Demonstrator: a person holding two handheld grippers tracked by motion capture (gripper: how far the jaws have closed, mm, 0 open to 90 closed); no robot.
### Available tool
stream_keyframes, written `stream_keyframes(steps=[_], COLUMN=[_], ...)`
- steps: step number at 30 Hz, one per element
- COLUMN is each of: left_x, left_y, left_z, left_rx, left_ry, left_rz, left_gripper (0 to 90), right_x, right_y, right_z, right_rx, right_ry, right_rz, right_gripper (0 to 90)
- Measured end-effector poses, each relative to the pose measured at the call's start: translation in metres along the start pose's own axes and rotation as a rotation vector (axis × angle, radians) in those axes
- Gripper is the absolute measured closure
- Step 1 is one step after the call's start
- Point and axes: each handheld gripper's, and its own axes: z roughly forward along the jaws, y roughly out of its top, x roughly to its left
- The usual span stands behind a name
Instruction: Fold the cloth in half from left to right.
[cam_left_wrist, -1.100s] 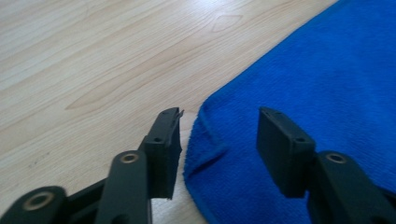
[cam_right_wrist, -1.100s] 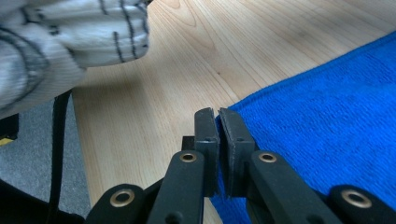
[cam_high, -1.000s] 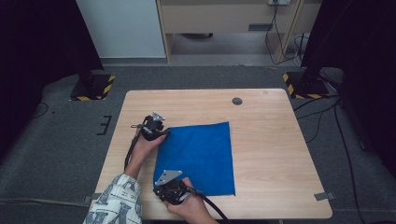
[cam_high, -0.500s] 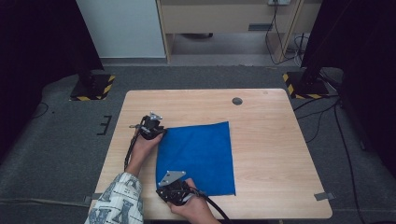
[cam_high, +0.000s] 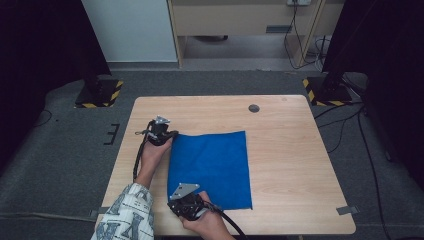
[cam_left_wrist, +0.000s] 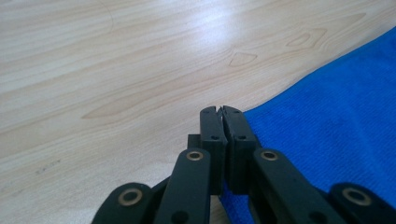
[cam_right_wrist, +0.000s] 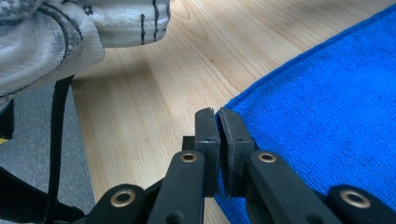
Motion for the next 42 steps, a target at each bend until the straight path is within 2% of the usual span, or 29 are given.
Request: stream_keyframes(steps=[3, 6, 9, 15, 19, 30, 36, 40, 42], left_x=[-0.003, -0.005, -0.008, -0.004, 0.000, 0.005, 0.001, -0.004, -0.008], left_y=[0.004, 0.008, 0.012, 0.017, 0.017, 0.021, 0.029, 0.032, 0.033], left_z=[-0.002, -0.005, -0.007, -0.016, -0.019, -0.031, -0.029, -0.023, -0.016], left_rx=[-0.003, -0.015, -0.012, -0.036, -0.037, -0.050, -0.036, -0.043, -0.029], left_ry=[-0.012, -0.043, -0.034, -0.016, -0.016, -0.016, -0.012, -0.015, -0.015], left_rz=[-0.002, -0.030, -0.017, -0.042, -0.054, -0.065, -0.053, -0.062, -0.066], left_gripper=[87.7, 87.7, 87.7, 87.8, 88.0, 88.1, 88.1, 88.0, 88.0], right_x=[0.002, 0.004, 0.005, 0.010, 0.016, 0.023, 0.019, 0.008, 0.004], right_y=[0.002, 0.004, 0.005, 0.008, 0.013, 0.026, 0.026, 0.022, 0.018], right_z=[-0.002, -0.006, -0.010, -0.017, -0.017, -0.015, -0.019, -0.028, -0.032], right_rx=[-0.007, -0.019, -0.030, -0.040, -0.046, -0.079, -0.098, -0.120, -0.121], right_ry=[-0.006, -0.018, -0.022, -0.036, -0.041, -0.044, -0.053, -0.056, -0.057], right_rz=[-0.004, -0.019, -0.025, -0.043, -0.062, -0.066, -0.047, -0.021, -0.018], right_gripper=[87.3, 87.6, 87.9, 88.1, 88.3, 88.4, 88.4, 88.4, 88.4])
